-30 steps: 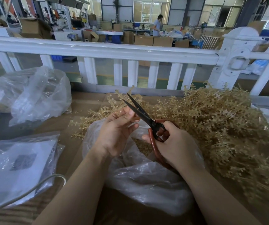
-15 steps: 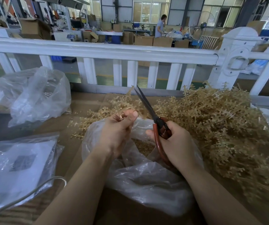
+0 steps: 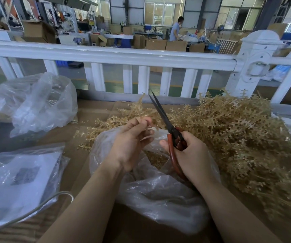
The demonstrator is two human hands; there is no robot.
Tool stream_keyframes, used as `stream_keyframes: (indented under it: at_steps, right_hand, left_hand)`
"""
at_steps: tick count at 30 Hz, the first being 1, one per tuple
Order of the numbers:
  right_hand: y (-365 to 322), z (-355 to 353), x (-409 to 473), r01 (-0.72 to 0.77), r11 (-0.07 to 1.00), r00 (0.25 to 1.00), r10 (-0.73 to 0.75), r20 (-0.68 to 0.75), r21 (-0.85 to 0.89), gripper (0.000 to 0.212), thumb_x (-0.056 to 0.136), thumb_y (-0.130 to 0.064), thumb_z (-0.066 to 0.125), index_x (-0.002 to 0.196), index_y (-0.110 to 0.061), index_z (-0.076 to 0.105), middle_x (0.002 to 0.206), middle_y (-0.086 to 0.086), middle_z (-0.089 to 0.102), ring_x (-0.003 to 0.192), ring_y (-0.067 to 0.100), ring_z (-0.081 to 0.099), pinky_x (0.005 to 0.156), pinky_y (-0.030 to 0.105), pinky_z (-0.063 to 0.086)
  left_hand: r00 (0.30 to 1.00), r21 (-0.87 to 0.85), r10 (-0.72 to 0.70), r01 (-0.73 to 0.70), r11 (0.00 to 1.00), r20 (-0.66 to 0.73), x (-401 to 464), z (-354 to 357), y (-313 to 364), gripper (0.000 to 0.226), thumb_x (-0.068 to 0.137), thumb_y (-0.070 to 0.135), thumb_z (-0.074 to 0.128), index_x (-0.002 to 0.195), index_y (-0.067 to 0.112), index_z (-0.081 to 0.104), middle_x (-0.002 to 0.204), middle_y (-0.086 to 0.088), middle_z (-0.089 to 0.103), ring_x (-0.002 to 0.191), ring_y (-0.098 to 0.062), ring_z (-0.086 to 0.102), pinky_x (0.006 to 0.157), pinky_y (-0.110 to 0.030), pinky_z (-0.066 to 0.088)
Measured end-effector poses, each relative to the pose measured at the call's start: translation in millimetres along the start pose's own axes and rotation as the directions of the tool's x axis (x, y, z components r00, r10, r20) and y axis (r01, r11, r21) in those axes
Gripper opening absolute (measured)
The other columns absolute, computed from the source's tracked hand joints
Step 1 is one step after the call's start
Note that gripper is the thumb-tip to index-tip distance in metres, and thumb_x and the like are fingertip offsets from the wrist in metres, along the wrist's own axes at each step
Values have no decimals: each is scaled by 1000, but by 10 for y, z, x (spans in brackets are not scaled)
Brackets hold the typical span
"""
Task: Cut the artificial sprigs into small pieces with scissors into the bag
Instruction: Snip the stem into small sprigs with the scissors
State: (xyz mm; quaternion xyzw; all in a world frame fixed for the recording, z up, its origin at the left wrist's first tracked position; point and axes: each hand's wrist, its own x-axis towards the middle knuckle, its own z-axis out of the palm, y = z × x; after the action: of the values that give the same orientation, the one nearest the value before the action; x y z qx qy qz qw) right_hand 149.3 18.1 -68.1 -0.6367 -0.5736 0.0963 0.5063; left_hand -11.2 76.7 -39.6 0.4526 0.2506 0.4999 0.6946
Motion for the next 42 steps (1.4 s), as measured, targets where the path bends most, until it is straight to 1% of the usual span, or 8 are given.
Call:
stream_keyframes:
  at_steps: [4, 10, 16, 21, 28, 37, 39, 42]
  right_hand:
    - [4, -6, 5, -21, 1000, 1000, 21, 0, -17, 57, 65, -84, 57, 83, -30, 67, 79, -23, 69, 71, -2, 66, 60, 20, 51]
    - [-8, -39, 6, -39, 987, 997, 50, 66, -155, 48, 70, -81, 60, 91, -39, 63, 75, -20, 69, 72, -4, 63, 55, 13, 43]
    - [-11, -63, 4, -69, 962, 991, 97, 95, -263, 55, 70, -90, 51, 95, -41, 58, 79, -22, 67, 74, -5, 60, 61, 21, 46]
    - [-41, -55, -1, -35, 950, 991, 73, 113, -311, 60, 68, -90, 46, 97, -39, 55, 78, -20, 66, 73, -2, 61, 63, 25, 51]
    - [-127, -84, -19, 22, 946, 990, 25, 140, -322, 71, 60, -94, 33, 96, -36, 51, 80, -22, 61, 65, -7, 52, 54, 13, 34]
    - [-114, -83, -9, 63, 934, 985, -2, 171, -352, 69, 61, -94, 31, 92, -35, 47, 83, -21, 61, 68, -7, 53, 54, 13, 33]
    - [-100, -79, -10, 73, 934, 986, -14, 168, -351, 70, 61, -96, 30, 92, -35, 48, 83, -21, 62, 68, -6, 54, 54, 13, 34]
    - [-65, -74, -15, 64, 937, 987, -8, 161, -344, 73, 60, -101, 29, 90, -37, 48, 83, -20, 65, 71, -3, 61, 59, 18, 48]
  left_hand:
    - [999, -46, 47, -47, 998, 6, 16, -33, -8, 16, 93, 20, 59, 105, 17, 69, 75, 3, 59, 62, -8, 54, 63, -20, 49]
    - [996, -118, 87, -84, 990, 21, 40, -49, -20, 35, 81, 8, 66, 115, 14, 71, 86, -2, 71, 78, -11, 68, 77, -20, 57]
    - [993, -163, 100, -108, 981, -56, 44, -25, 5, 31, 74, 2, 67, 100, 15, 78, 93, -5, 75, 80, -13, 72, 74, -20, 58]
    - [994, -138, 84, -94, 986, -72, 22, -23, 23, 25, 70, 6, 71, 90, 20, 79, 82, 1, 74, 77, -10, 72, 71, -20, 57]
    - [993, -119, 114, -116, 986, -23, 23, -43, 21, 24, 73, 7, 70, 94, 16, 77, 89, -1, 76, 80, -9, 71, 71, -17, 56]
    - [988, -129, 155, -153, 980, 8, 41, -49, -12, 19, 72, 5, 67, 80, 18, 78, 80, 0, 72, 74, -10, 66, 73, -18, 56]
    - [988, -130, 157, -155, 979, -2, 48, -49, -21, 19, 71, 4, 67, 80, 17, 77, 81, -1, 72, 74, -10, 66, 72, -19, 56]
    - [987, -135, 162, -161, 978, -6, 49, -54, -22, 16, 71, 3, 67, 83, 11, 72, 80, -2, 72, 73, -11, 65, 72, -19, 56]
